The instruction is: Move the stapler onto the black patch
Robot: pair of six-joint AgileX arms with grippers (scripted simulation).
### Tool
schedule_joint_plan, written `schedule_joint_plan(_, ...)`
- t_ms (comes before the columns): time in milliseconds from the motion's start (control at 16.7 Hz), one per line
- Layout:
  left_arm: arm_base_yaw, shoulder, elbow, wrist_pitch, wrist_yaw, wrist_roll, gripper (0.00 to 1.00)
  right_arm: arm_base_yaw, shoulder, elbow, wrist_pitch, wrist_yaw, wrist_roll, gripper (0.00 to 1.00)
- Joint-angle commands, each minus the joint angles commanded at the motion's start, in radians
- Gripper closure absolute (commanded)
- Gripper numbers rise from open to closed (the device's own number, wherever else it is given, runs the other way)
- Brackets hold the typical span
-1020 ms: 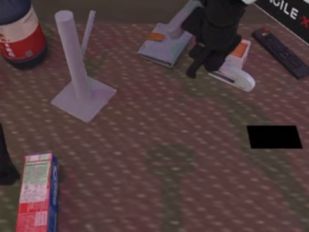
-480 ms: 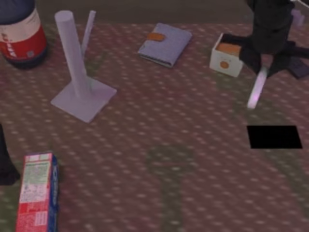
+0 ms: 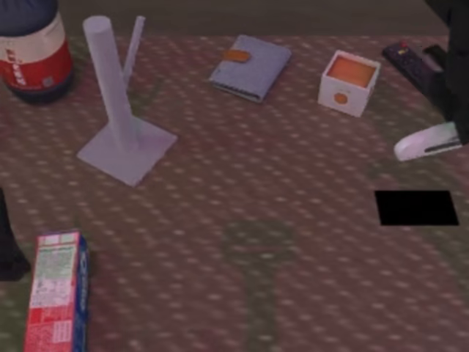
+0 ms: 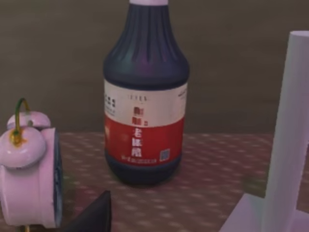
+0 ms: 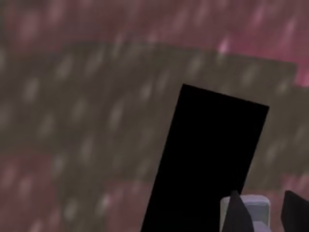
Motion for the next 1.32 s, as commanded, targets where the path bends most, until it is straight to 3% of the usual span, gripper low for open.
schedule_joint_plan(300, 0.000, 0.000, 0.000, 0.000, 0.000, 0.000, 0.00, -0.044, -0.050, -0.055, -0.020, -0.021, 0.215, 1.00)
schedule_joint_plan(780, 0.000, 0.000, 0.000, 0.000, 0.000, 0.000, 0.00, -0.042, -0.051, -0.073, -0.002, -0.022, 0.228, 1.00)
schedule_joint_plan(1320, 0.000, 0.000, 0.000, 0.000, 0.000, 0.000, 0.00, -0.018, -0.005, -0.371, 0.337, -0.027, 0.257, 1.00)
